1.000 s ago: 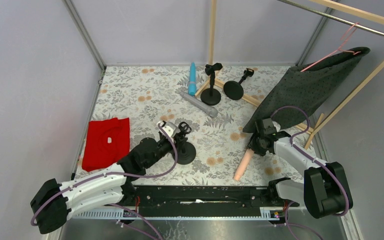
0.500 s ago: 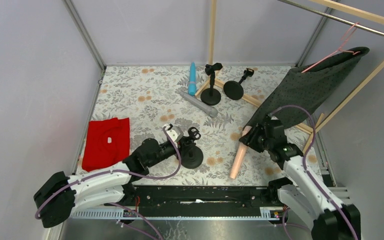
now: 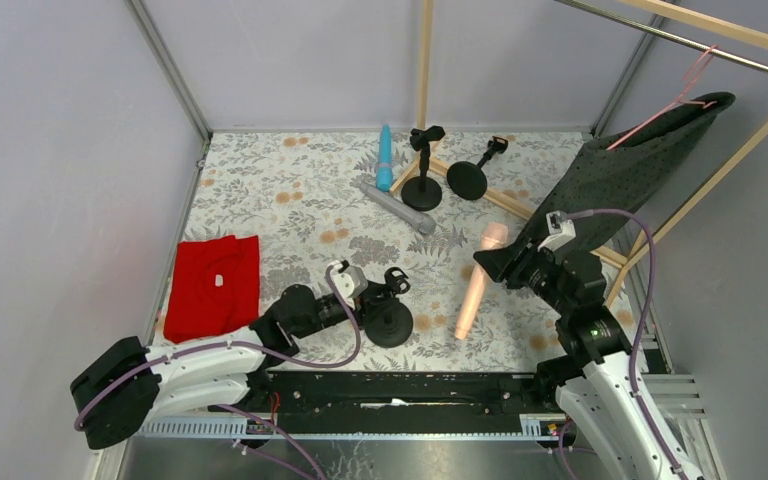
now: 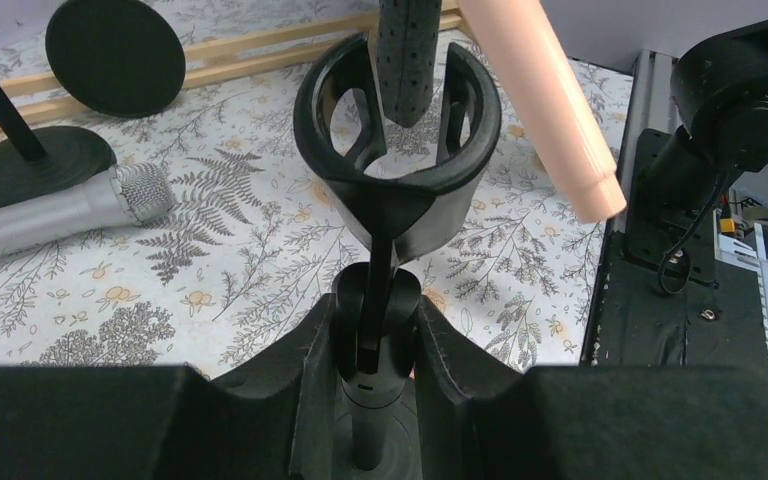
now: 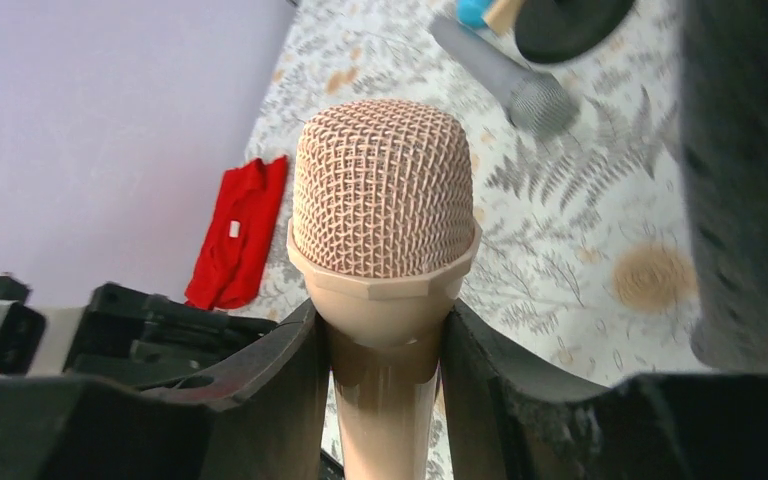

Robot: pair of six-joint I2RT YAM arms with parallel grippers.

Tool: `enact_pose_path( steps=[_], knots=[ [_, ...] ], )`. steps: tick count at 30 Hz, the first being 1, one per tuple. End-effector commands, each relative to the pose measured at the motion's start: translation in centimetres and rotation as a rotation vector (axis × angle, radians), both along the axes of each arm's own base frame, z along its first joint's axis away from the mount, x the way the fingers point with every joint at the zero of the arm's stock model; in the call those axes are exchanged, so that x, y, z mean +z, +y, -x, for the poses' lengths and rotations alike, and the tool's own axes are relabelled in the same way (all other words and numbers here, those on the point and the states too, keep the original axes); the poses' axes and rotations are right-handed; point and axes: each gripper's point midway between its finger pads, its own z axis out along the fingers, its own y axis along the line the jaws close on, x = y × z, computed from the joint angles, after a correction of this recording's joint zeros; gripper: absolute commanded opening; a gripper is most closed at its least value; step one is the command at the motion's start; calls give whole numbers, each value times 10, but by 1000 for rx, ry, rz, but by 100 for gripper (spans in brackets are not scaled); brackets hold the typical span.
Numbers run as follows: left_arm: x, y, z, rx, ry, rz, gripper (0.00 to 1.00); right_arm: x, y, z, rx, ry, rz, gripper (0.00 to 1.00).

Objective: Attach the microphones to the stand

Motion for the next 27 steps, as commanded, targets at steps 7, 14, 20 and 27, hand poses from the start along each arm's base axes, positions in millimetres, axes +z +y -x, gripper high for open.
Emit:
enact_pose_path(
  steps=[7,14,20,27],
  knots=[
    [-8,0,4,-2,-7,35,41,120,14,3,136,-478,29,0],
    [0,4,0,30,-36,88,50,169,25,15,244,-767,67,0],
    [23,17,7,40,-130,229,50,210,43,16,366,-900,64,5],
    [28,12,6,23,-172,240,50,241,64,13,502,-1005,72,0]
  ],
)
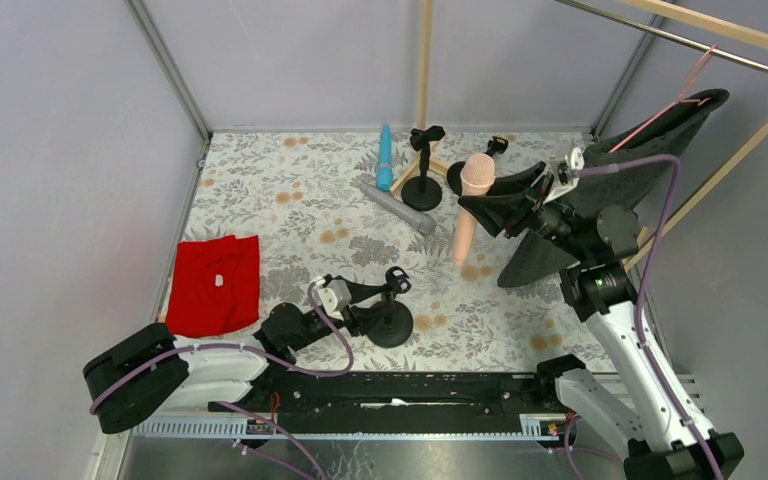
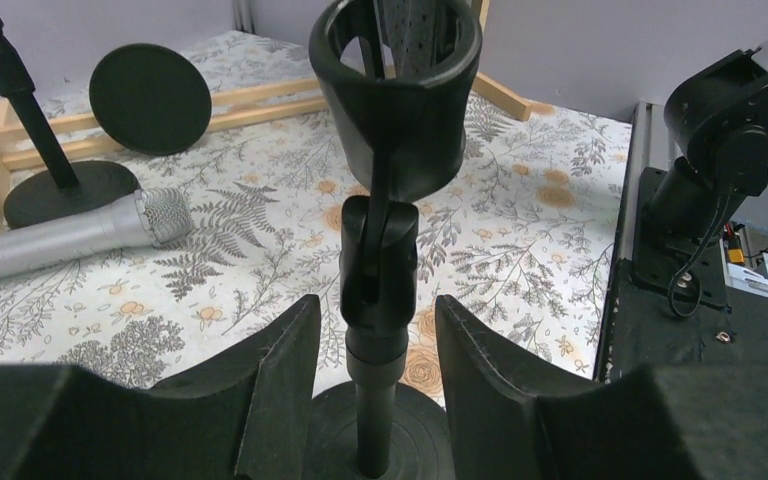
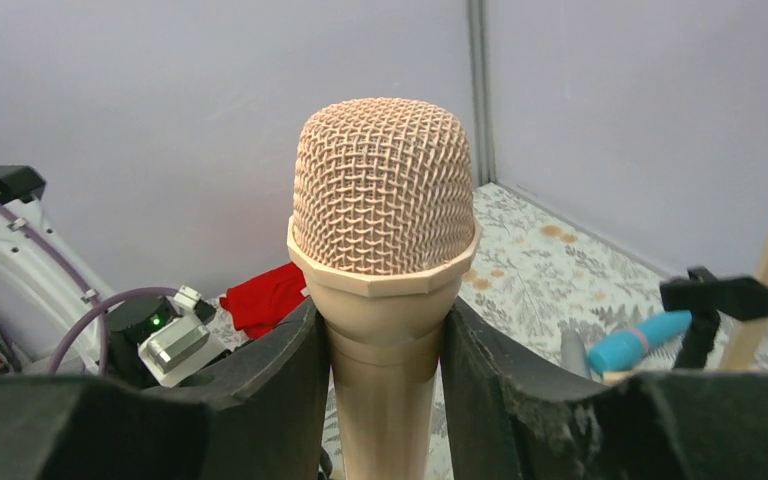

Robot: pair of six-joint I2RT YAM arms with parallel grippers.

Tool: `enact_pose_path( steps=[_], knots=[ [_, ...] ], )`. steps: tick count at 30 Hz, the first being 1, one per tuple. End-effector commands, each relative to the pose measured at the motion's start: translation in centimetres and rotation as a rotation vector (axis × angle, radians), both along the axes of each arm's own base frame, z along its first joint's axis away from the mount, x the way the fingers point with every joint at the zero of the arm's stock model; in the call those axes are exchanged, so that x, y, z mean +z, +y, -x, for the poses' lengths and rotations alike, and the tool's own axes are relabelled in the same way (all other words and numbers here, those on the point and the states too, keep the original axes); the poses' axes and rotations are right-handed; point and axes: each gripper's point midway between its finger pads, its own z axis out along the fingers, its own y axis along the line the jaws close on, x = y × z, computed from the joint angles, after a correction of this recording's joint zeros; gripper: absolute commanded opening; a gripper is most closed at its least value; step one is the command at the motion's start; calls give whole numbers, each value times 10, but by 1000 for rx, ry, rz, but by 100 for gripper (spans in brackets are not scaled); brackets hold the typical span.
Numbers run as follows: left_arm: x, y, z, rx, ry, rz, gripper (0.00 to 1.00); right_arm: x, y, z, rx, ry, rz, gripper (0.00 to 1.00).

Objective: Attach the microphones to the stand

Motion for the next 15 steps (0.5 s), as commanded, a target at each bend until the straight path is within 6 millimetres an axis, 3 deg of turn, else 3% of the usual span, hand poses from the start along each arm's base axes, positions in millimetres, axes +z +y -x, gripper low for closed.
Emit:
enact_pose_path(
  steps=[1,7,15],
  knots=[
    [36,-3,1,-14,-101,109,50,47,16,19,113,-235,31,0],
    [39,-5,7,-45,-141,99,49,67,50,35,211,-365,85,0],
    [39,-5,11,-68,-163,96,46,68,125,51,297,-417,211,0]
  ],
)
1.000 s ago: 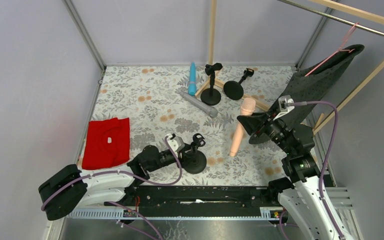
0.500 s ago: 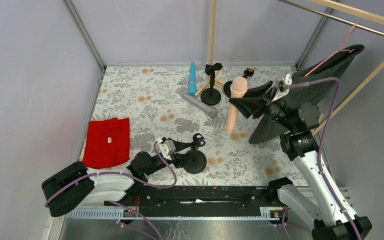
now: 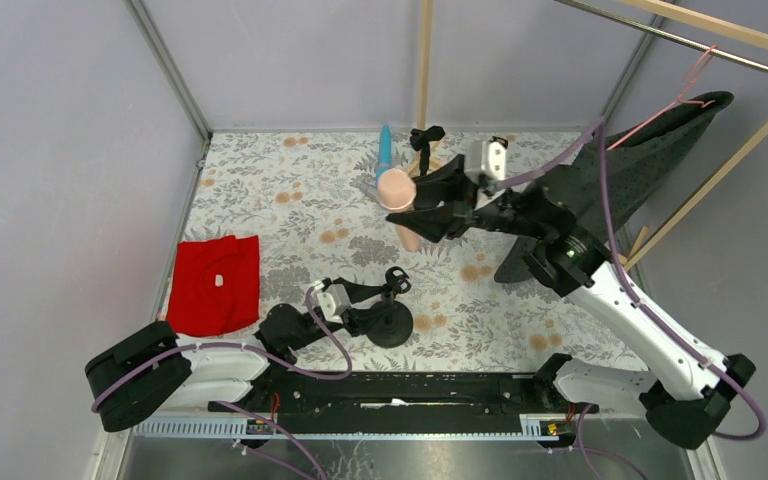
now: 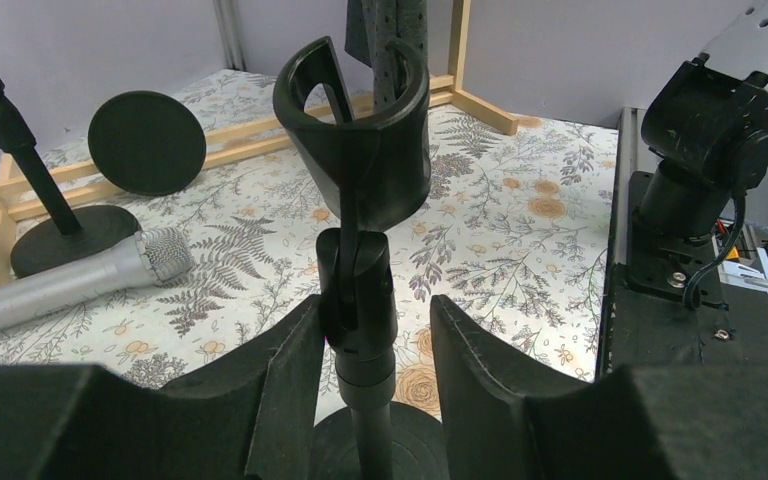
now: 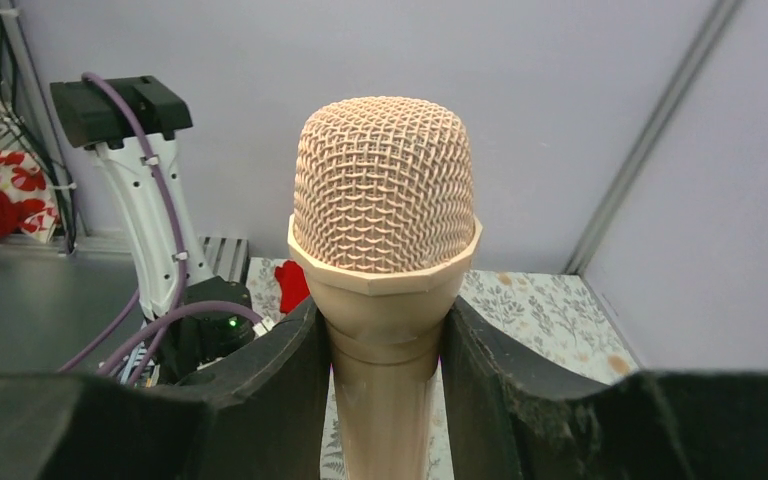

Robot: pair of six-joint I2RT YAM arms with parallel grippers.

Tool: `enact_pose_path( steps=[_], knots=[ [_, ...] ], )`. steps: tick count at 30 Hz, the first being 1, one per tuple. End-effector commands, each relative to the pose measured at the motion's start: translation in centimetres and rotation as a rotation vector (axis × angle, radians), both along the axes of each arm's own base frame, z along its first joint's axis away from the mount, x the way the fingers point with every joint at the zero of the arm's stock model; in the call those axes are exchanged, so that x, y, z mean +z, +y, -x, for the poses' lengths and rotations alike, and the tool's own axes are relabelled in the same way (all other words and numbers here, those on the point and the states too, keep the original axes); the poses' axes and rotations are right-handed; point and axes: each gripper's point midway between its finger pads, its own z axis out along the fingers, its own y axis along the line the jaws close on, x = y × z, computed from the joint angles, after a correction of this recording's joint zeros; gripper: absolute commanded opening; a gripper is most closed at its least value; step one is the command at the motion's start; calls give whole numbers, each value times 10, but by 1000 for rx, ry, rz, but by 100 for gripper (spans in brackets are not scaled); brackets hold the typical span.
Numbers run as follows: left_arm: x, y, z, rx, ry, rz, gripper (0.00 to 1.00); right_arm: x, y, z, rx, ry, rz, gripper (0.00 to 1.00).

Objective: Attach the microphones to the stand

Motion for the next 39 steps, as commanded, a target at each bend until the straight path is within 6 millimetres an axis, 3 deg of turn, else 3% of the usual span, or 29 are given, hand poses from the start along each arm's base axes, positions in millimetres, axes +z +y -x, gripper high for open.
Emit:
enact_pose_path(
  steps=[1,6,14,17,25,27,39],
  knots=[
    [27,-3,7,-40,-84,74,46,10,27,5,-4,-106,43,0],
    [32,-8,6,-49,-99,80,45,1,58,18,46,-131,102,0],
    [35,-13,5,-66,-135,78,47,-25,79,16,51,-122,188,0],
    [34,-11,2,-44,-134,77,53,-27,78,17,47,-123,189,0],
    [41,-15,-4,-27,-161,77,54,-29,72,13,13,-131,194,0],
    [42,-16,-6,-22,-166,76,54,-38,71,15,22,-111,224,0],
    [37,-20,-7,-29,-160,64,41,-39,69,25,60,-62,207,0]
  ],
)
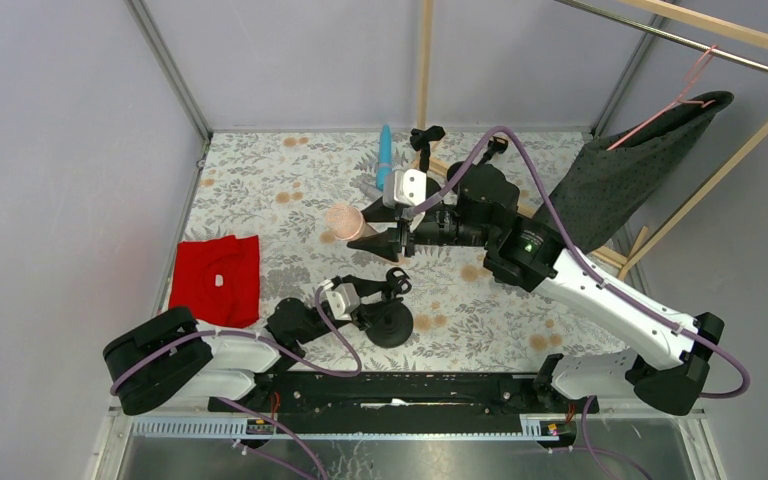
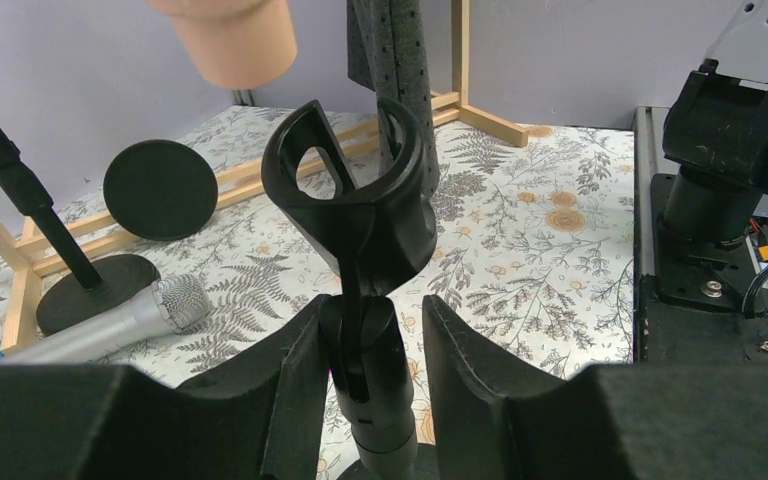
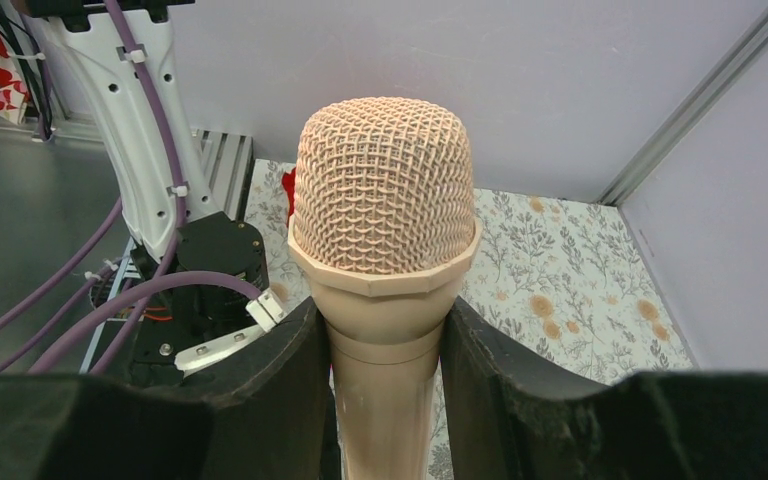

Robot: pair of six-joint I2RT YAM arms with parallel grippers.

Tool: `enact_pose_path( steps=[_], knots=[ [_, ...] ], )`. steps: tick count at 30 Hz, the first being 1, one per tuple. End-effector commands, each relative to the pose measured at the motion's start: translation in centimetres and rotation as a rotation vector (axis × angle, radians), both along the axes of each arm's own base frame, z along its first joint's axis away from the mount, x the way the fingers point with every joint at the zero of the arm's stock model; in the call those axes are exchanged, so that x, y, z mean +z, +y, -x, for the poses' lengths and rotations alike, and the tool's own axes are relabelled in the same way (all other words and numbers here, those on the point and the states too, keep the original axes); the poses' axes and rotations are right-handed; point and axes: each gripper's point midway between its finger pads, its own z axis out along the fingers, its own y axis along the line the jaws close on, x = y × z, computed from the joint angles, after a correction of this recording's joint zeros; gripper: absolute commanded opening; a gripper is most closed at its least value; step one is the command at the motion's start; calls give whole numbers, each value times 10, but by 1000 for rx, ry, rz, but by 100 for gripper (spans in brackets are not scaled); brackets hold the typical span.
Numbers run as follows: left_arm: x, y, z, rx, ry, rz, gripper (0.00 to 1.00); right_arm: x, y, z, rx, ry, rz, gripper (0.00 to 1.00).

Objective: Attach the microphones to the stand

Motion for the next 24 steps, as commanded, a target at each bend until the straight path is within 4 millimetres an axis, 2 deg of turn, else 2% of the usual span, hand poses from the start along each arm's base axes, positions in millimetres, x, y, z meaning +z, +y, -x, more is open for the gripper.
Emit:
enact_pose_path(
  steps=[1,7,11,24],
  knots=[
    [26,-4,1,-13,-56,69,39,25,-4,12,23,-20,-81,0],
    [24,-3,2,-15,-52,55,29,14,-4,14,31,1,-84,0],
    [22,-4,1,-15,-47,49,17,8,-3,15,38,13,-88,0],
    [16,-3,-3,9,-30,39,1,7,-8,24,64,16,-111,0]
  ],
)
